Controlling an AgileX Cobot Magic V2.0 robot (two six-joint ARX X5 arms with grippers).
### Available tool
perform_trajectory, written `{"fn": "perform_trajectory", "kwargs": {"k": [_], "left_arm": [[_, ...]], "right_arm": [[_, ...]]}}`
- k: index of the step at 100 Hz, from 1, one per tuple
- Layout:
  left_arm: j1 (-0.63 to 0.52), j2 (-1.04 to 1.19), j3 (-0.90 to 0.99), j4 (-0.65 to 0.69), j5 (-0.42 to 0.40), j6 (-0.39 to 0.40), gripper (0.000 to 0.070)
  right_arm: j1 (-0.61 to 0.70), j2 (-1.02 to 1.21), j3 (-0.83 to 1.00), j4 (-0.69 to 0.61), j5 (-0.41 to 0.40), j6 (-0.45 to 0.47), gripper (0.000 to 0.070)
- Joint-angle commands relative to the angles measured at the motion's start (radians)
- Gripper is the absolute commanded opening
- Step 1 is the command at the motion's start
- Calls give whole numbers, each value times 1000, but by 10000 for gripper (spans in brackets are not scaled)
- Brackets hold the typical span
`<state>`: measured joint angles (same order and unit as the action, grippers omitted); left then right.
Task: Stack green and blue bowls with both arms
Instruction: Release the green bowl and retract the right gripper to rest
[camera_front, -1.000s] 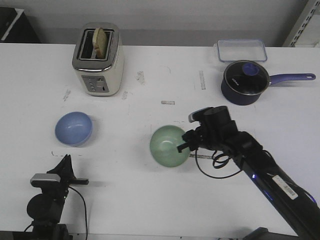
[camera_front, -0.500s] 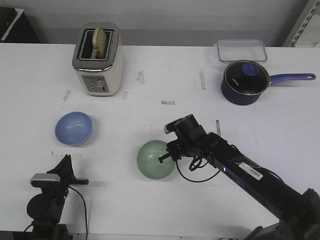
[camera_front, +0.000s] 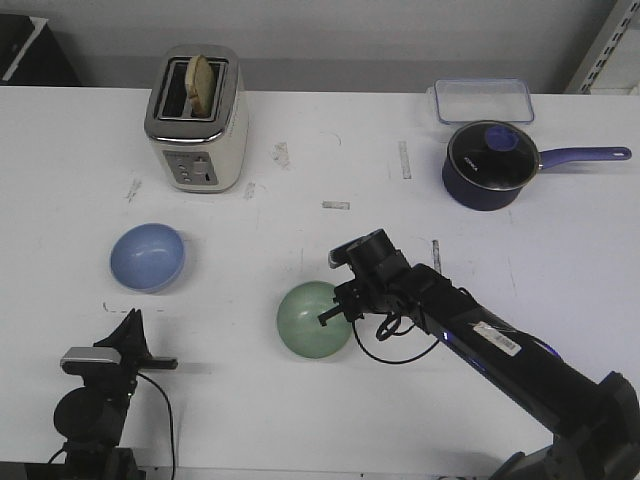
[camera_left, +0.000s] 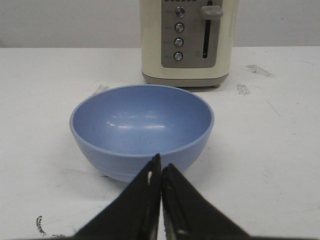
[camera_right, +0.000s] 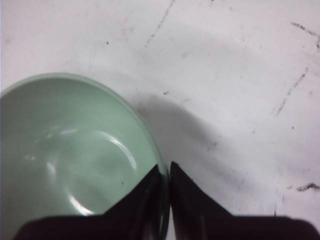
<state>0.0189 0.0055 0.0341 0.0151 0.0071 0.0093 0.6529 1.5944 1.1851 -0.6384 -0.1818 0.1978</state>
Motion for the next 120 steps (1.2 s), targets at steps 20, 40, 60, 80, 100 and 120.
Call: {"fn": "perform_trajectory", "kwargs": {"k": [20, 40, 60, 80, 100, 120], "left_arm": [[0, -2, -22, 13, 4, -2, 2], [0, -2, -22, 14, 4, -2, 2], [0, -2, -22, 14, 4, -2, 2], [0, -2, -22, 17, 4, -2, 2], [0, -2, -22, 16, 4, -2, 2], [0, -2, -22, 12, 4, -2, 2]], "right_arm": [[8, 23, 19, 7, -3, -19, 443], [-2, -14, 42, 9, -1, -22, 444], [-47, -100, 119, 20, 1, -70, 411], [-143, -228, 148, 63, 66, -75, 4], [-286, -353, 132, 14, 175, -161, 0], [-475, -516, -18, 29, 190, -187, 0]]}}
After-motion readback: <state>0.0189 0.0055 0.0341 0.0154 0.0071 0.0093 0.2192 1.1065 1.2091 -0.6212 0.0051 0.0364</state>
